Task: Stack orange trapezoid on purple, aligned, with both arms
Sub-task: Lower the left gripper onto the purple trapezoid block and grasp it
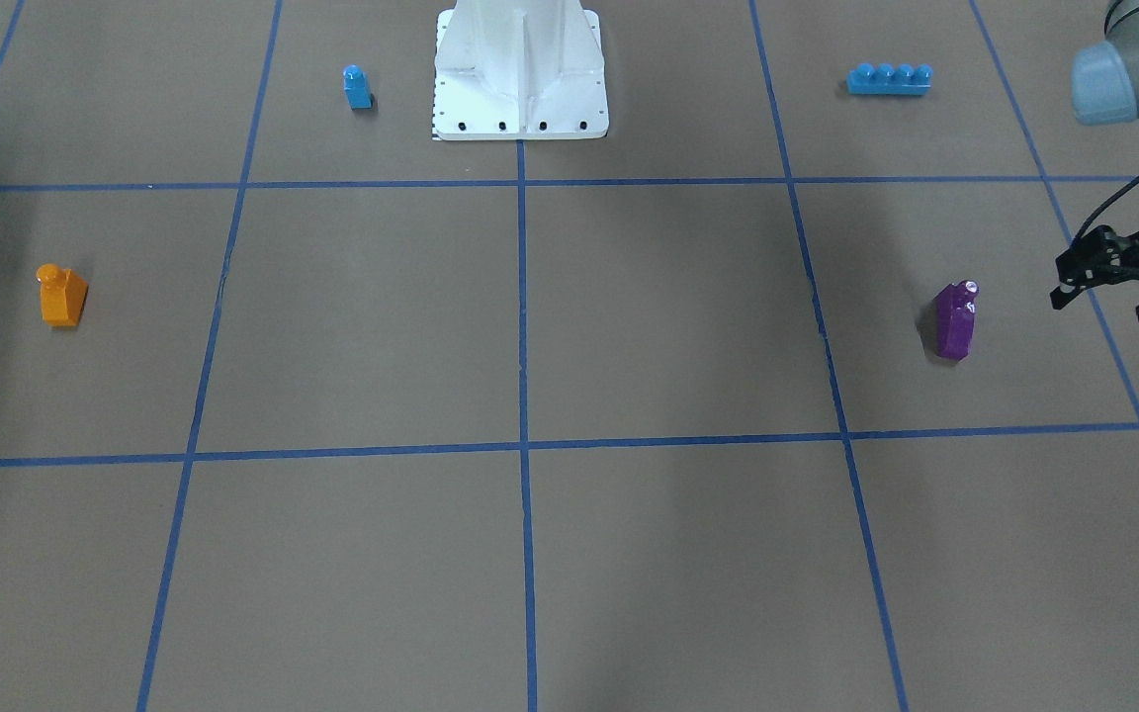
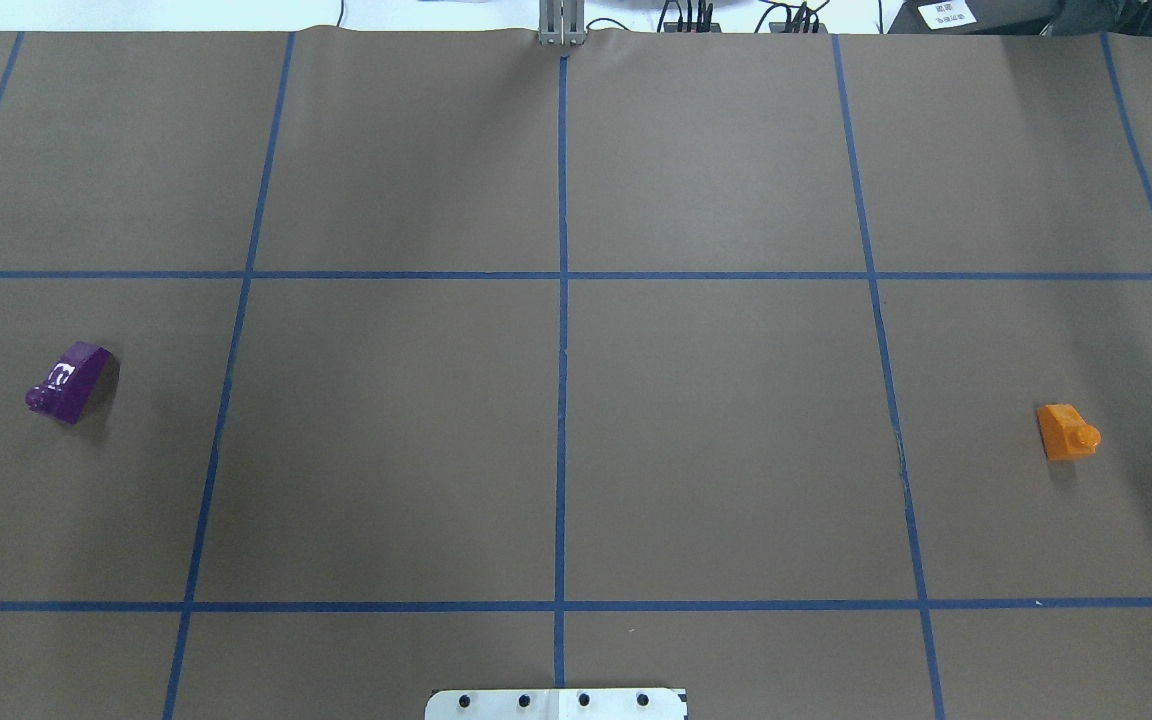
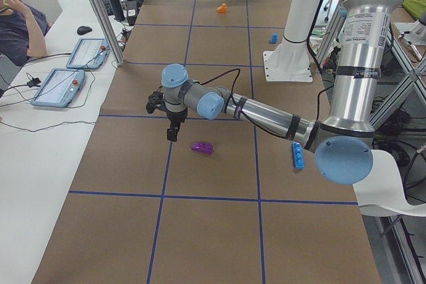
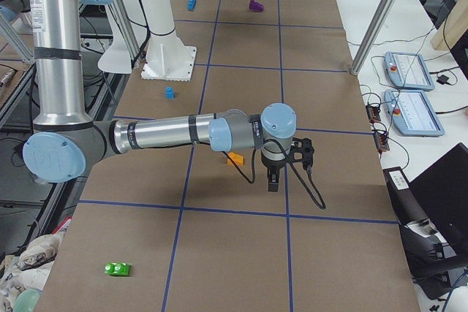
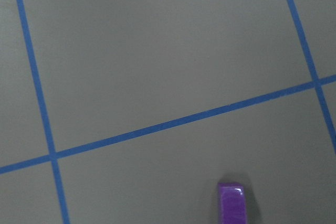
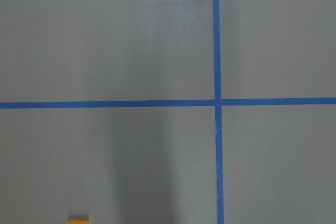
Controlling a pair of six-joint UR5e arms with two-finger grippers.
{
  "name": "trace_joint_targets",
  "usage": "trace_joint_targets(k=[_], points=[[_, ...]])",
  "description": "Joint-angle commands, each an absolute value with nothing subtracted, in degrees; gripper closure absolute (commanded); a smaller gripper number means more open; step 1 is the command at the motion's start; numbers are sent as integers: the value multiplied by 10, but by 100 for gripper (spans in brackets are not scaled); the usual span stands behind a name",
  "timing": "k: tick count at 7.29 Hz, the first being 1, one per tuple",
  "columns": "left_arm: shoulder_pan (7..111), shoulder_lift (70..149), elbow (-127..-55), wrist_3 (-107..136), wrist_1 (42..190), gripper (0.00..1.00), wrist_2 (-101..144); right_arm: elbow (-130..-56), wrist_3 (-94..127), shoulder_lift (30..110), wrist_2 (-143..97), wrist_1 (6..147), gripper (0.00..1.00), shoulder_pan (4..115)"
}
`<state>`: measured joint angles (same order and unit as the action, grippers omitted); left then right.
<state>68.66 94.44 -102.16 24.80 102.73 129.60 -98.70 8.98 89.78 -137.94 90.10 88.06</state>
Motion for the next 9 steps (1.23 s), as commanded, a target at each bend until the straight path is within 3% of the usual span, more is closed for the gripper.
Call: trace_joint_targets(k=[1, 3, 9], points=[[598, 911, -1009, 367, 1131, 0, 1227, -986, 91, 898, -1386, 901, 0, 876], [571, 906, -977, 366, 1159, 0, 1228, -987, 91, 896, -1389, 901, 0, 874], [524, 877, -973, 361, 1161, 0, 1228, -986, 93, 896, -1404, 901, 0, 874]])
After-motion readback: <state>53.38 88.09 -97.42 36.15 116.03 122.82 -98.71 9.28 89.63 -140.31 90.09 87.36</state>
